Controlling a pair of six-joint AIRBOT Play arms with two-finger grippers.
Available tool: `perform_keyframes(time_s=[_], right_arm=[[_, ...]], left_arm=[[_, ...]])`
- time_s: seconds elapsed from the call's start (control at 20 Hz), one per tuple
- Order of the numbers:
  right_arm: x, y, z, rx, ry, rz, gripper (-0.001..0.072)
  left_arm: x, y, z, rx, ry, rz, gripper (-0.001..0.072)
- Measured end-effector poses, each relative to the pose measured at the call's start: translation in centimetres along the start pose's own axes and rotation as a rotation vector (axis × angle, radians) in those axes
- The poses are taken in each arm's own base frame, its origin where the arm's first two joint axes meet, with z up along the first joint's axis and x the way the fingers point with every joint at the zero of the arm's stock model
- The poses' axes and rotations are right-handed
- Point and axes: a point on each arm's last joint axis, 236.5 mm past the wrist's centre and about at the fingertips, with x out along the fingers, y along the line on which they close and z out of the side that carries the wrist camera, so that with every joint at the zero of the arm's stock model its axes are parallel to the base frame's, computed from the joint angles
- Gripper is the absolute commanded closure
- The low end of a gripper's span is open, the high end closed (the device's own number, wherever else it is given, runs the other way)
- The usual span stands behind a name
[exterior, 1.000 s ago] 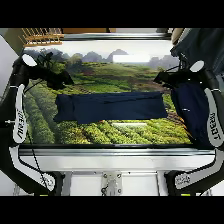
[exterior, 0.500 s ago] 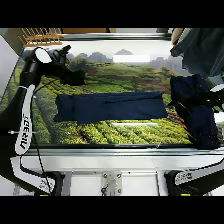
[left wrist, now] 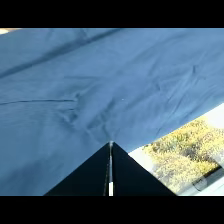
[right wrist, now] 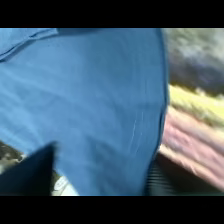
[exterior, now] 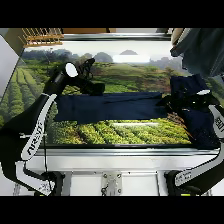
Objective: Fold the clothes and pants, and hang the long-sleeved shirts on hangers.
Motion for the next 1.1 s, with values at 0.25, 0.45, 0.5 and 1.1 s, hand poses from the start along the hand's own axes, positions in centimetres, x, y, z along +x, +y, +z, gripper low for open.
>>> perform_keyframes(time_s=[0.25, 0.45, 0.5, 1.1], right_arm=[[1.2, 1.5, 0.3, -0.052, 0.001, -0.002, 0.0700], [-2.1, 2.8, 0.7, -0.121, 0.007, -0.104, 0.0701], [-3.4, 3.3, 0.8, -0.147, 0.006, -0.136, 0.0701], [-13.0, 15.8, 0.0, -0.439, -0.061, -0.449, 0.0700]], left_arm=[[2.2, -0.1, -0.4, -0.021, -0.020, 0.002, 0.0694], [4.8, -0.7, 0.0, -0.016, -0.003, -0.001, 0.0694], [5.8, -1.1, 0.0, -0.010, 0.013, -0.005, 0.0695], [16.6, -7.5, -1.0, 0.145, 0.142, -0.050, 0.0694]])
